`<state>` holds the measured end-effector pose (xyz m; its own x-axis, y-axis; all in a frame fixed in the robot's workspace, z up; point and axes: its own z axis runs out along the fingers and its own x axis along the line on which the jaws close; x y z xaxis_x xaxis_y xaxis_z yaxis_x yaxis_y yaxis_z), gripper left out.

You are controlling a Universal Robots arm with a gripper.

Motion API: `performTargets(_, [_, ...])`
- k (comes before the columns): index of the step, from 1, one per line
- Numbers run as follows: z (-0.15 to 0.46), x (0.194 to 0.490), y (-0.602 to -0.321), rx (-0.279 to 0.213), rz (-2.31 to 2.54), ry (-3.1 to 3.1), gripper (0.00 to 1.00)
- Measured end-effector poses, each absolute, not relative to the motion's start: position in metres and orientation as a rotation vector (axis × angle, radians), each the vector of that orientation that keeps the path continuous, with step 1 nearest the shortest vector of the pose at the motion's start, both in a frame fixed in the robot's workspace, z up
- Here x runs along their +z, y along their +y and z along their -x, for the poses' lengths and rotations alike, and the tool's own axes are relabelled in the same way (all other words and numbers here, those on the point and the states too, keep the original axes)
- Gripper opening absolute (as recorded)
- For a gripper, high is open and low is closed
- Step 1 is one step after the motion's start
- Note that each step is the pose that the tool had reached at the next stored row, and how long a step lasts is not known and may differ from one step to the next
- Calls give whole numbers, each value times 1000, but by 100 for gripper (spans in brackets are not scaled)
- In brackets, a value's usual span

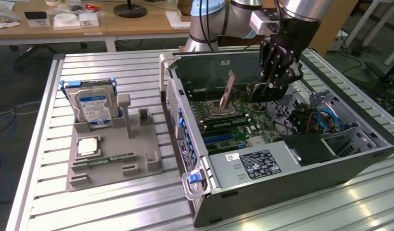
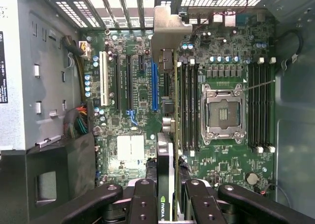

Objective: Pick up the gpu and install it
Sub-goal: 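Insert the gpu into the slot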

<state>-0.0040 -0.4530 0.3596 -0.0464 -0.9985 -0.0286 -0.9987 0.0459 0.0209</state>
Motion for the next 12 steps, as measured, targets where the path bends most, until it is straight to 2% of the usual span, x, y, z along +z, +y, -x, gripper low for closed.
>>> performTargets(12, [5,354,-453,56,2164,2267,27])
